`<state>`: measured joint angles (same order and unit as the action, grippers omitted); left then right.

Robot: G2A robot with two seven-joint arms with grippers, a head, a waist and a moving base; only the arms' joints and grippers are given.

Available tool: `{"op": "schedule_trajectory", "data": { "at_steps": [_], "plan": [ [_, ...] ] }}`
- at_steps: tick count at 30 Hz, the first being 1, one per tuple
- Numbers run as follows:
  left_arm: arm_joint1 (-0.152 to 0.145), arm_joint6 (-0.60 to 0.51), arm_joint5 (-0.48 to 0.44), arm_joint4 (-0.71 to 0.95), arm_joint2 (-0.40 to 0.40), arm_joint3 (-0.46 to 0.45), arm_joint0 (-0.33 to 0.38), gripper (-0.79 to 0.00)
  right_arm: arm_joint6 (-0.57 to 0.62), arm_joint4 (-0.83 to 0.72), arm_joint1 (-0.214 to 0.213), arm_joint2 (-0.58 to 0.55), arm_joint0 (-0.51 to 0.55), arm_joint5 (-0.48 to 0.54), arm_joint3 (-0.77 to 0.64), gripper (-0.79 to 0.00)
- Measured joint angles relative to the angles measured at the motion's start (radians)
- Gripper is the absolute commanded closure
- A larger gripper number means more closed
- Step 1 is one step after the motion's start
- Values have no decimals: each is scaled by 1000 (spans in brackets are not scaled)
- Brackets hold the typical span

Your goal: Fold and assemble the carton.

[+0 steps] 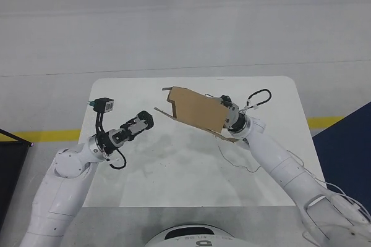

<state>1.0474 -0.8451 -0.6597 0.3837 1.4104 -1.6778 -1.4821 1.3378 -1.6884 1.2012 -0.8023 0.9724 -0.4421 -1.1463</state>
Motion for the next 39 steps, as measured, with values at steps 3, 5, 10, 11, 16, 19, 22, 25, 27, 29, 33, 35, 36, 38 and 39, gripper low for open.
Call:
{"op": "schedule_trajectory", "data": {
  "at_steps": [3, 5, 10, 11, 16, 19, 22, 25, 27, 29, 33, 35, 36, 38, 39],
  "plan": [
    [-1, 11, 33, -14, 4, -21, -2, -785, -9, 11, 2, -14, 10, -6, -13, 0],
    [-1, 33, 47, -44, 7, -27, -1, -785, -12, 17, 3, -20, 15, -10, -20, 0],
    [5, 123, 135, -125, -14, -42, 19, -785, -28, 42, 9, -28, 27, -21, -39, 0],
    [6, 135, 152, -132, -22, -44, 26, -785, -31, 46, 11, -28, 28, -23, -42, 0],
    [12, 166, 188, -179, -60, -65, 58, -785, -43, 63, 21, -22, 33, -41, -46, 0],
    [15, 185, 210, -218, -77, -74, 64, -785, -43, 66, 27, -25, 32, -45, -41, 0],
    [16, 203, 236, -259, -88, -83, 67, -785, -41, 69, 32, -29, 33, -48, -36, 0],
    [17, 215, 251, -302, -95, -93, 64, -785, -36, 70, 36, -35, 36, -49, -35, 0],
    [17, 223, 260, -319, -96, -99, 61, -785, -34, 71, 38, -39, 38, -51, -35, 0],
    [17, 231, 268, -333, -99, -101, 58, -785, -33, 73, 41, -43, 39, -55, -36, 0],
    [18, 231, 293, -360, -111, -102, 62, -785, -36, 79, 46, -47, 42, -66, -41, 0],
    [19, 227, 309, -374, -121, -105, 68, -785, -38, 82, 49, -49, 43, -70, -42, 0],
    [20, 225, 319, -382, -127, -108, 73, -785, -38, 84, 50, -50, 44, -74, -42, 0],
    [21, 223, 333, -391, -137, -114, 80, -785, -39, 86, 52, -52, 44, -79, -42, 0],
    [22, 222, 341, -396, -142, -117, 84, -785, -40, 87, 54, -52, 45, -81, -43, 0]
  ]
}}
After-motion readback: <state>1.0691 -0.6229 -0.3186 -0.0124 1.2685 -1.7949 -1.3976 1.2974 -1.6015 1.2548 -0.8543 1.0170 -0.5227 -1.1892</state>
